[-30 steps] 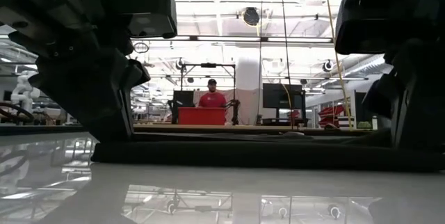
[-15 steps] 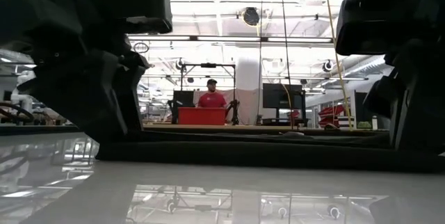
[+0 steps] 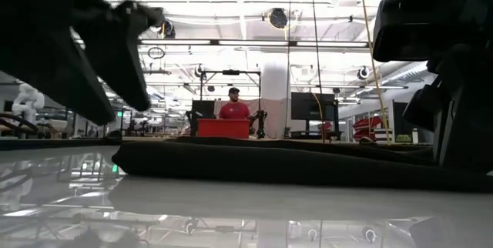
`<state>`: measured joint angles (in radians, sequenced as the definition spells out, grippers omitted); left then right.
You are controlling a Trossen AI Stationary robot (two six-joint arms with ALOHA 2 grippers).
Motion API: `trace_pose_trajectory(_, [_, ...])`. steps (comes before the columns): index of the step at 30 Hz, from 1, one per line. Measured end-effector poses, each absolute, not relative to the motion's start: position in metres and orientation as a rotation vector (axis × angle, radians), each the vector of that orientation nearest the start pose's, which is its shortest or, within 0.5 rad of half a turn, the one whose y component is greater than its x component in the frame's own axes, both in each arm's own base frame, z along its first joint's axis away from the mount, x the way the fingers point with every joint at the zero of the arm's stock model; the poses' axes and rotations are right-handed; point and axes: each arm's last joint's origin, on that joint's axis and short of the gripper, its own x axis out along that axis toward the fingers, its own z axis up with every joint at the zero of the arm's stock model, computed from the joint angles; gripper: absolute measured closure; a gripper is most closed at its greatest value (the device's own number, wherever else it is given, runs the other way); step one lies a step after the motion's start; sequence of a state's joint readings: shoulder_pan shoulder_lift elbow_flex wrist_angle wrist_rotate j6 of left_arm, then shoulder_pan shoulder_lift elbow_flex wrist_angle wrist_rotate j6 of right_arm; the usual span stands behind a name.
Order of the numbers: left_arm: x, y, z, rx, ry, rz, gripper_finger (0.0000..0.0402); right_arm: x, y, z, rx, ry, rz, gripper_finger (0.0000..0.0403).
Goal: Roll towel
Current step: Roll the black towel
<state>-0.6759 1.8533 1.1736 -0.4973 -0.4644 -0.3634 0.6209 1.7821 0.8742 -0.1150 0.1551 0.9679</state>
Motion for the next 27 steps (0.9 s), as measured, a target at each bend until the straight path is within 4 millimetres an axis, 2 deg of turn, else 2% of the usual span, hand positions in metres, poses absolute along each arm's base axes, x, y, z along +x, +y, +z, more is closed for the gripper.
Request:
trace_pose_trajectory(4, [0.285,-0.228,0.167,0.418,0.902,-0.081,0.0193,0.266,0.185,0.123,0.491,1.045,-0.067,0.0371])
trace_pose_trajectory(9, [0.286,-0.233,0.170,0.488,0.860,-0.144,0.0193,0.266,0.185,0.123,0.491,1.044,-0.067,0.0371])
trace_pose_trajectory(21, [0.305,-0.214,0.147,0.516,0.948,-0.178,0.0194,0.267,0.185,0.124,0.498,1.034,-0.060,0.0371])
trace_pose_trajectory(27, [0.313,-0.204,0.142,0.449,1.005,-0.241,0.0194,0.267,0.186,0.124,0.499,1.032,-0.058,0.0371])
